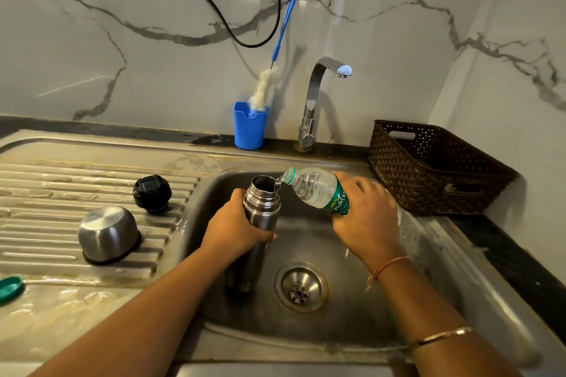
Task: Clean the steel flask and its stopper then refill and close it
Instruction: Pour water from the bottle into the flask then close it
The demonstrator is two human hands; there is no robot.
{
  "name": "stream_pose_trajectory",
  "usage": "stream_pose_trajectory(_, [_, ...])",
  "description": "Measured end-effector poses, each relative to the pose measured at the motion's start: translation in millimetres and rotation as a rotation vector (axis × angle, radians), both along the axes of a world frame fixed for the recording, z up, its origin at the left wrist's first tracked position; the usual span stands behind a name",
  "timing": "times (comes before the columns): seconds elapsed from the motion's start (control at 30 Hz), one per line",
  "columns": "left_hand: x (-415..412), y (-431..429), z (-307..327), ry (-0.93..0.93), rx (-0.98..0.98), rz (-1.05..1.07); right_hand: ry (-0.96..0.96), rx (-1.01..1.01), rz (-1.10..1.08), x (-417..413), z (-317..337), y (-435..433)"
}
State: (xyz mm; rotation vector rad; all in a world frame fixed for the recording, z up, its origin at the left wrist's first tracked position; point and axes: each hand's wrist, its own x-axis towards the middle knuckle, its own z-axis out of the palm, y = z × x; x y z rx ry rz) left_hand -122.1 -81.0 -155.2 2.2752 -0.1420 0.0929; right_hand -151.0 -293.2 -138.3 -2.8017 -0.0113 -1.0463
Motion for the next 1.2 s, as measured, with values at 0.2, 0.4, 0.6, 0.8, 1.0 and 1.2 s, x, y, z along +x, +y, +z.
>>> stream_pose_trajectory(0.2, [-0.7, -0.4, -0.5, -0.016, 0.025, -0.047, -0.024, -0.037, -0.014, 0.2, -1.7, -1.8])
stream_pose_trajectory(0.4, [0.4, -2.9, 0.1, -0.028, 0.019, -0.055, -0.038, -0.064, -0.023, -0.1, -0.9, -1.9])
stream_pose_trajectory(0.6, [0.5, -2.9, -1.1, -0.037, 0.028, -0.056, -0.062, -0.095, -0.025, -1.1, -0.9, -1.1])
stream_pose_trajectory(0.8, [1.0, -3.9, -1.2, -0.032, 0.025, -0.055, -0.058, -0.116, -0.036, -1.8, -0.1, -1.7])
stream_pose_trajectory(1.0, [0.6, -4.8, -1.2, -0.036, 0.032, -0.057, -0.035, -0.119, -0.056, -2.7, 1.2, -1.4])
stream_pose_trajectory(1.2, [-0.1, -4.6, -1.3, -0.030, 0.042, -0.054, -0.078, -0.135, -0.079, -4.7, 2.8, 0.2])
